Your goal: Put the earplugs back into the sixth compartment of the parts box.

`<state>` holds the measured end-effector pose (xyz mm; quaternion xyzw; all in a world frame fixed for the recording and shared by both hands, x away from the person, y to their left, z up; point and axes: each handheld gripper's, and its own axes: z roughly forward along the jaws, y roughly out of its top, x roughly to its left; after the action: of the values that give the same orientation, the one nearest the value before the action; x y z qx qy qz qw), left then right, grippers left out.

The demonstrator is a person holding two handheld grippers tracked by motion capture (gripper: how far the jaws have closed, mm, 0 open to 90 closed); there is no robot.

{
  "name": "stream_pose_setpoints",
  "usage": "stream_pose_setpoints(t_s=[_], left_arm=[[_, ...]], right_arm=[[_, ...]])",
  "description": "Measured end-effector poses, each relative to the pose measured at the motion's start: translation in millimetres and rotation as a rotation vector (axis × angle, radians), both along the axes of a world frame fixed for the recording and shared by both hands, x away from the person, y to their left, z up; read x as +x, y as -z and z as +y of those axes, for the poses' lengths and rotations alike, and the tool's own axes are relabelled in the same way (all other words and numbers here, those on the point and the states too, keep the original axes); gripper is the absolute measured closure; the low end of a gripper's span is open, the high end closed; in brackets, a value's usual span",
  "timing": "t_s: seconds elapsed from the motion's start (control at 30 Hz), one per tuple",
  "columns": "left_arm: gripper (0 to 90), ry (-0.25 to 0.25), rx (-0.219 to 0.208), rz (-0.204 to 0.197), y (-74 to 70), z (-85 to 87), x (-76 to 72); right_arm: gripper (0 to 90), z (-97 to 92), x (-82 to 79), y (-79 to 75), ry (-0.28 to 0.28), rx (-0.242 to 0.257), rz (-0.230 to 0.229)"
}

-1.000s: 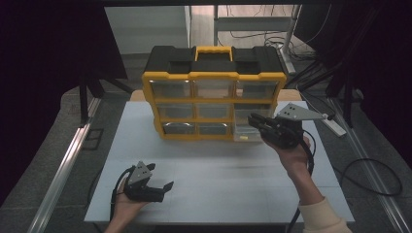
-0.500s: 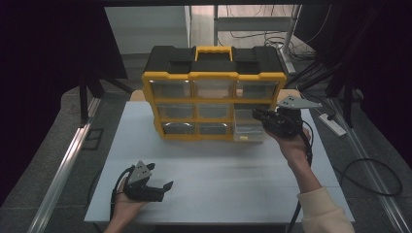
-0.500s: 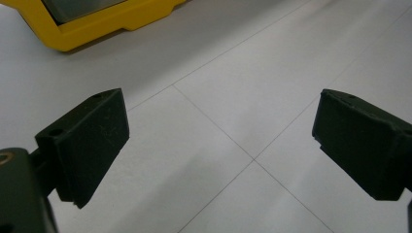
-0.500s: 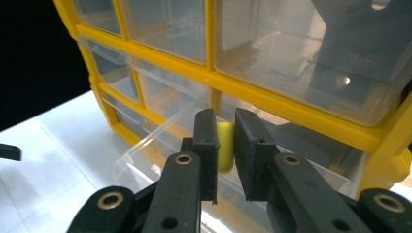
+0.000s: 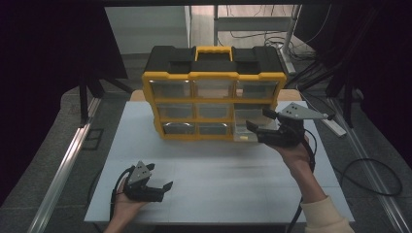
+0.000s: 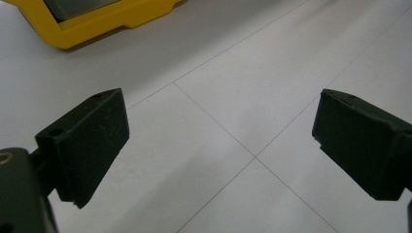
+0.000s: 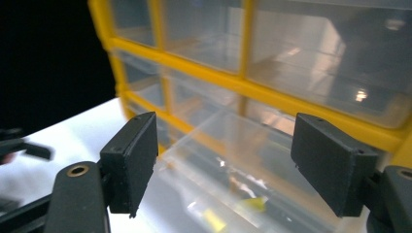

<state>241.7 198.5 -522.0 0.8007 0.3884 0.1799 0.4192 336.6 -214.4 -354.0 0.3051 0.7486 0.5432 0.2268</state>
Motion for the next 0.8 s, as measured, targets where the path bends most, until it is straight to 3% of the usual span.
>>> stream_pose_setpoints(t_s=[0.13, 0.2, 0.43, 0.5, 0.77, 0.8], left_arm=[[5.9, 0.001, 0.001, 0.0, -0.2, 0.1, -0.2], [5.9, 0.0, 0.001, 0.0, -0.2, 0.0, -0.3], [5.9, -0.002, -0.002, -0.005, -0.3, -0.1, -0.9], [5.9, -0.001, -0.005, -0.005, -0.5, -0.2, -1.3], [6.0, 0.006, -0.003, -0.015, -0.8, 0.2, -2.6], [5.9, 0.007, -0.003, -0.016, -0.6, 0.2, -2.9]], right_arm=[[25.8, -1.7, -14.5, 4.5, -0.024, -0.002, -0.027], [25.9, -5.4, -25.4, 8.4, -0.038, 0.007, -0.028], [26.0, -16.1, -40.4, 23.9, -0.036, 0.004, -0.022], [26.0, -18.2, -45.2, 30.5, -0.066, -0.008, -0.023], [25.9, -27.3, -55.7, 59.8, -0.051, -0.052, 0.033], [25.8, -35.4, -56.8, 72.1, -0.024, -0.036, 0.067]])
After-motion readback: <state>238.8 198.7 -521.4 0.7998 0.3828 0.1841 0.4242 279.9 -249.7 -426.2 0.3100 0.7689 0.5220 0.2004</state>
